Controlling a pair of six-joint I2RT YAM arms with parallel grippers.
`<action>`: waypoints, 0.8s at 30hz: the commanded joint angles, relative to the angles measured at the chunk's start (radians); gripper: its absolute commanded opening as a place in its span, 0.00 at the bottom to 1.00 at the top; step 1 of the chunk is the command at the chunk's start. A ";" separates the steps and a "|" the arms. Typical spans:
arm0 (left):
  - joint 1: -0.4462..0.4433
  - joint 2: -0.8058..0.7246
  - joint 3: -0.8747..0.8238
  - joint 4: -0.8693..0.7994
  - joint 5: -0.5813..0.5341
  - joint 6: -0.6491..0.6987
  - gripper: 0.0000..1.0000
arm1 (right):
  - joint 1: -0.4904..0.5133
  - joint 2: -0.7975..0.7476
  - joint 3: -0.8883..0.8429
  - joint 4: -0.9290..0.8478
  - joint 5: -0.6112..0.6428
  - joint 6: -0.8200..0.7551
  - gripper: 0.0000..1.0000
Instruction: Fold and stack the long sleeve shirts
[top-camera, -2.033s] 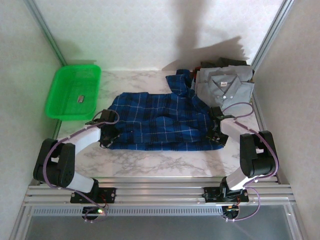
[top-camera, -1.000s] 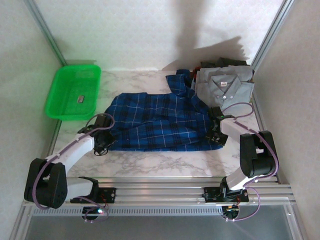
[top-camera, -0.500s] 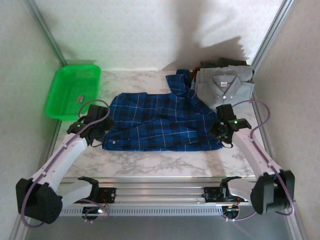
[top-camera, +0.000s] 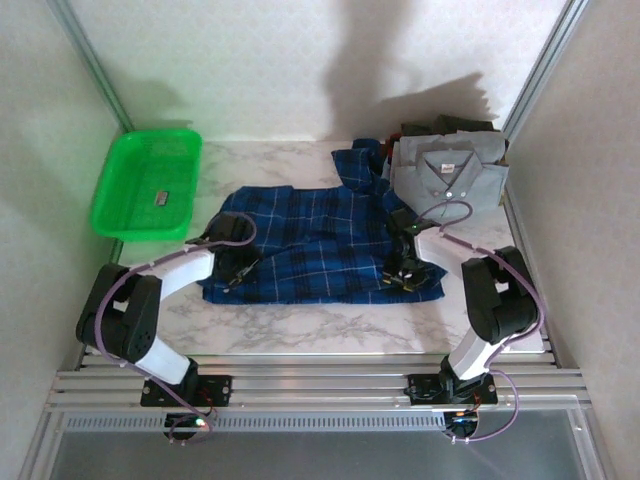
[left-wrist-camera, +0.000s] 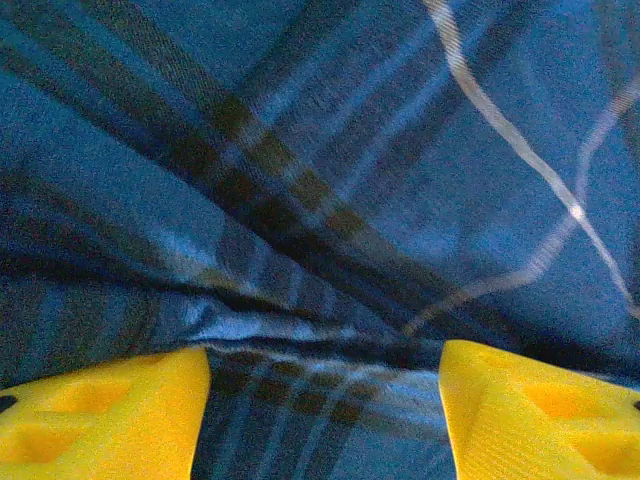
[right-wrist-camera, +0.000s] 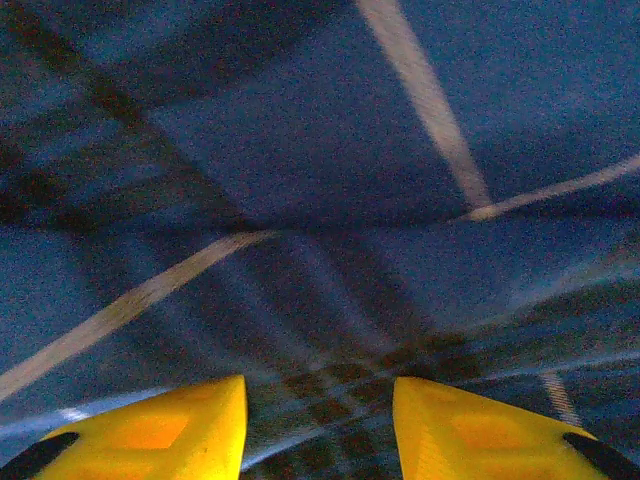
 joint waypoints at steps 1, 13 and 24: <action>0.053 -0.108 -0.101 -0.096 -0.072 0.007 0.66 | 0.073 -0.045 -0.062 -0.087 0.117 0.084 0.43; 0.137 -0.502 -0.195 -0.256 -0.024 -0.023 0.73 | 0.460 -0.229 -0.177 -0.288 0.033 0.448 0.46; 0.063 0.088 0.387 0.024 0.291 0.211 0.80 | 0.099 -0.043 0.334 -0.339 0.134 0.118 0.56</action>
